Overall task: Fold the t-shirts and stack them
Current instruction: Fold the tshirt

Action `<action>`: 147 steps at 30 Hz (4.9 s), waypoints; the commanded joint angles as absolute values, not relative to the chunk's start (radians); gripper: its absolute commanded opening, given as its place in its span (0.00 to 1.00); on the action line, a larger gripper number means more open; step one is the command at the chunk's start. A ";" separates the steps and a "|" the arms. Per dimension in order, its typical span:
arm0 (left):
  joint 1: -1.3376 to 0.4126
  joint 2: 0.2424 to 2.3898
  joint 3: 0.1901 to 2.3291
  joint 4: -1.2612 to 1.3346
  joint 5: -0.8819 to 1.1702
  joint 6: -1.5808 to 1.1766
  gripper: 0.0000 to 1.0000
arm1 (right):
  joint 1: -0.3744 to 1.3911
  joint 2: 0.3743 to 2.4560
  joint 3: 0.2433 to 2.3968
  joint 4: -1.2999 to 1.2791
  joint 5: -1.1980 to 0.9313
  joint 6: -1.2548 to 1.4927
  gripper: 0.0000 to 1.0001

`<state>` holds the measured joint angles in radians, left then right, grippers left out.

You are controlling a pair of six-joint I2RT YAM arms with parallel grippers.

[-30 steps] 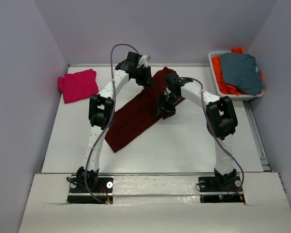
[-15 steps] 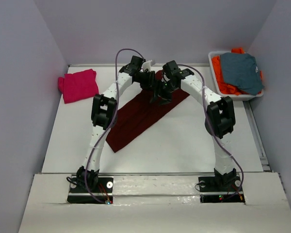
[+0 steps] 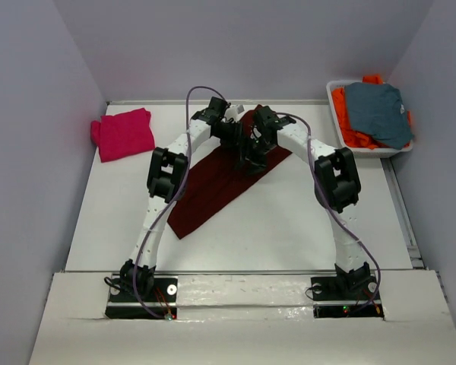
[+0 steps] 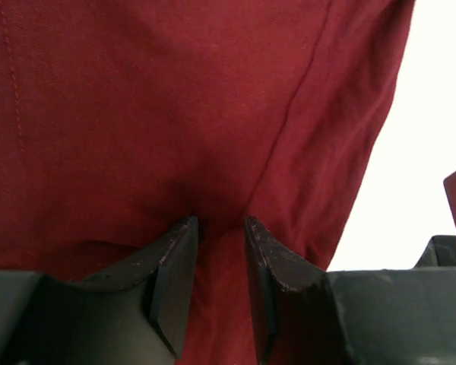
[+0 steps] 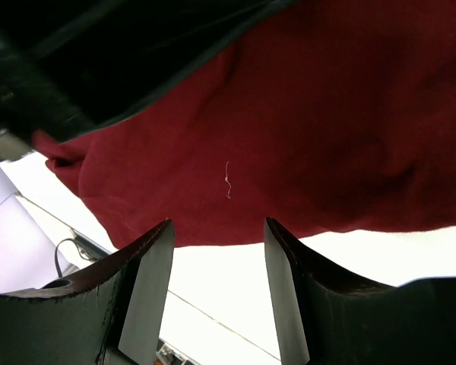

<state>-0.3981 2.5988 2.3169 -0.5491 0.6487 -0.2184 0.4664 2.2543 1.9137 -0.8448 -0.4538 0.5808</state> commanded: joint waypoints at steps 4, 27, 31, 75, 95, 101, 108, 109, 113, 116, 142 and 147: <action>-0.403 2.618 2.336 -0.571 0.589 -0.219 0.43 | 0.482 2.289 1.890 -0.795 -0.500 0.589 0.56; -0.316 2.523 2.163 -0.578 0.380 -0.250 0.43 | 0.482 2.296 1.796 -0.816 -0.523 0.574 0.56; -0.296 2.500 2.135 -0.575 0.365 -0.253 0.42 | 0.482 2.290 1.790 -0.839 -0.505 0.565 0.57; -0.287 2.487 2.140 -0.614 0.299 -0.281 0.41 | 0.701 2.235 1.901 -0.703 -0.768 0.592 0.58; -0.287 2.479 2.123 -0.609 0.295 -0.278 0.41 | 0.762 2.415 1.885 -0.624 -0.795 0.621 0.55; -0.287 2.471 2.115 -0.612 0.276 -0.273 0.40 | 0.762 2.343 1.763 -0.698 -0.730 0.598 0.55; -0.287 2.457 2.095 -0.609 0.259 -0.270 0.40 | 0.762 2.208 1.571 -0.724 -0.661 0.580 0.55; -0.287 2.456 2.095 -0.609 0.258 -0.271 0.40 | 0.762 2.191 1.551 -0.733 -0.658 0.580 0.55; -0.287 2.445 2.088 -0.617 0.235 -0.272 0.40 | 0.762 2.145 1.496 -0.735 -0.652 0.581 0.55; -0.287 2.430 2.069 -0.621 0.196 -0.273 0.40 | 0.762 2.100 1.447 -0.735 -0.638 0.584 0.55; -0.278 2.476 2.129 -0.606 0.304 -0.267 0.40 | 0.775 2.183 1.792 -0.726 -0.750 0.606 0.55; -0.278 2.497 2.152 -0.603 0.319 -0.264 0.40 | 0.793 2.230 1.804 -0.624 -0.817 0.663 0.55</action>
